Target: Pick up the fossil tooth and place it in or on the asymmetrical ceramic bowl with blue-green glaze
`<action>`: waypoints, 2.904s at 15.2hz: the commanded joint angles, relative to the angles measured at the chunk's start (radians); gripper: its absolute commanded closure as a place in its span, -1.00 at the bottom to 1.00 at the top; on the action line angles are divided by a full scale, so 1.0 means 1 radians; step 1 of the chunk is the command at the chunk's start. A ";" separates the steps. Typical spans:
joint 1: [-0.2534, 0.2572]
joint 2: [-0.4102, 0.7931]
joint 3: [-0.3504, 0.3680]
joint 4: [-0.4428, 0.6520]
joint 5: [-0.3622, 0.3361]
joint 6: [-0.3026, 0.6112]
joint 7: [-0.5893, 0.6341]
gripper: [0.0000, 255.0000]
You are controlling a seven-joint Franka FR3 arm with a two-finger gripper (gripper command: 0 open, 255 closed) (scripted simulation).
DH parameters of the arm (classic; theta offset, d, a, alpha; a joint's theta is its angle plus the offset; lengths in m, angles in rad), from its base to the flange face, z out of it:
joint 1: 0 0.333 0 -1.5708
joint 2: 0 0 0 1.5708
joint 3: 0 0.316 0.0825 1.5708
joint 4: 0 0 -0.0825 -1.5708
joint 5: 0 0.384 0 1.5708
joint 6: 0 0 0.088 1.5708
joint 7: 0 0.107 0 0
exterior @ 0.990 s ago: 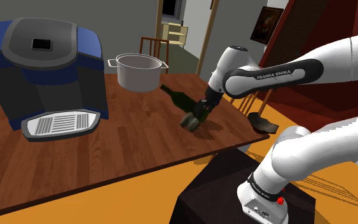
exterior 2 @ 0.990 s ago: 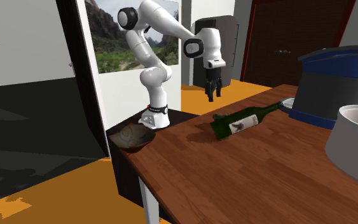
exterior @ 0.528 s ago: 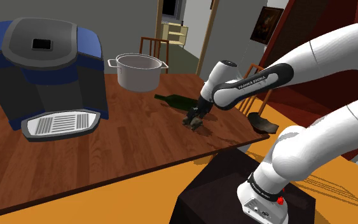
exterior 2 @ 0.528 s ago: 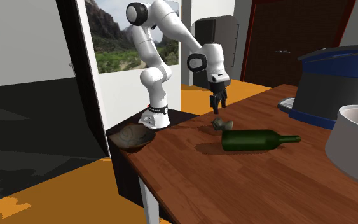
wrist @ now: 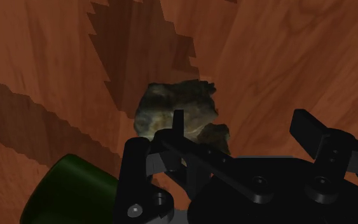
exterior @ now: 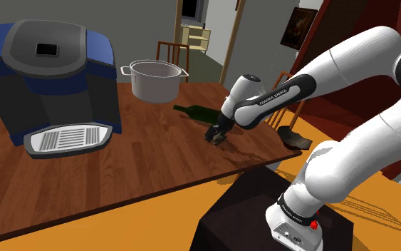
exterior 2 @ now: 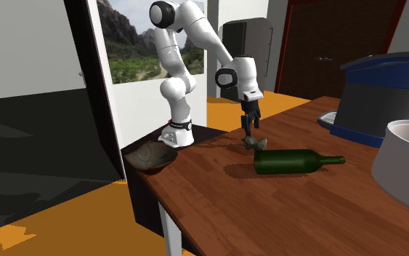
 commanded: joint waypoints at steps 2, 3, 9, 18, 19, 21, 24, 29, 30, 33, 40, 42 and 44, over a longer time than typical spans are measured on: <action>0.000 0.006 0.000 -0.002 0.000 0.003 0.000 -1.00; 0.000 0.006 0.000 -0.002 0.000 0.003 0.000 -1.00; 0.000 0.002 0.001 -0.005 0.000 0.002 0.001 1.00; -0.004 -0.051 0.004 0.016 -0.006 -0.071 0.006 1.00; -0.005 -0.064 0.005 0.021 -0.007 -0.089 0.007 1.00; -0.006 -0.089 0.007 0.032 -0.009 -0.125 0.009 1.00; 0.018 -0.073 -0.062 0.041 0.011 -0.149 -0.143 -1.00; 0.100 0.044 -0.319 0.197 0.044 -0.378 -0.771 -1.00; 0.101 0.055 -0.319 0.191 0.051 -0.362 -0.776 -1.00; 0.110 0.090 -0.323 0.176 0.071 -0.314 -0.791 -1.00; 0.124 0.135 -0.329 0.160 0.102 -0.258 -0.814 -1.00; 0.124 0.135 -0.329 0.160 0.102 -0.258 -0.814 -1.00; 0.124 0.135 -0.329 0.160 0.102 -0.258 -0.814 -1.00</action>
